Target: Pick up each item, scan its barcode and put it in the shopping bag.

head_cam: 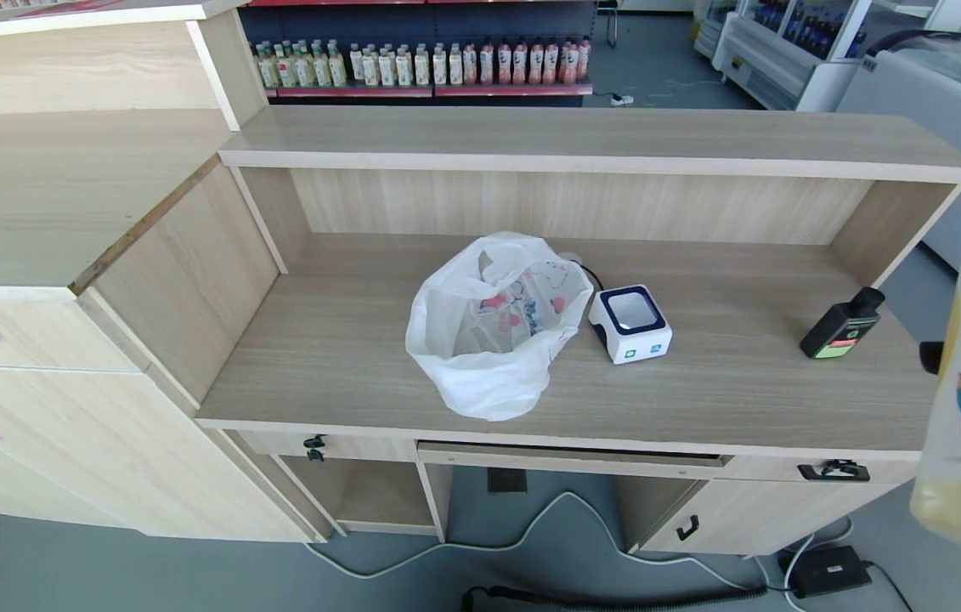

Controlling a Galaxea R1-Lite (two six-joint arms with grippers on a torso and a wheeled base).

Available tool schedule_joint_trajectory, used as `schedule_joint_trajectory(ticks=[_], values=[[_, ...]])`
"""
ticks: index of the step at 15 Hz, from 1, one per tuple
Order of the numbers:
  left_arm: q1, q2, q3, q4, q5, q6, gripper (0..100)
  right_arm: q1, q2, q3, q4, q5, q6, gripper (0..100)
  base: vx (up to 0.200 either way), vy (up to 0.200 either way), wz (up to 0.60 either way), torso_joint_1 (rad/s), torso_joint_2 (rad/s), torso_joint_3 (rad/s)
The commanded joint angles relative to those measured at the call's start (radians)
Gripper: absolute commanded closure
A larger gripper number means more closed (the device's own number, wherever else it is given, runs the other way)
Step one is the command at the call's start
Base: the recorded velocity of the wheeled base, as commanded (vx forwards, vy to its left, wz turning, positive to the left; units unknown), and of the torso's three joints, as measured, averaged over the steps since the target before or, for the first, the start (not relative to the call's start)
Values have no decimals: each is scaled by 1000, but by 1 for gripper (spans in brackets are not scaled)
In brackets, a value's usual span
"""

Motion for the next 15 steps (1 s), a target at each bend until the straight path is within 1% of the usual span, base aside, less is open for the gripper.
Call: schedule_joint_trajectory(ticks=[1, 5, 10, 15], values=[[0, 0, 0, 0, 1, 0, 0, 2, 3, 27, -16, 6, -31, 100, 0, 0, 0, 0, 0, 0], [0, 0, 0, 0, 1, 0, 0, 12, 18, 50, -38, 5, -105, 100, 0, 0, 0, 0, 0, 0], [0, 0, 0, 0, 1, 0, 0, 12, 3, 96, -38, 5, -151, 100, 0, 0, 0, 0, 0, 0], [0, 0, 0, 0, 1, 0, 0, 9, 10, 96, -38, 5, -180, 100, 0, 0, 0, 0, 0, 0]])
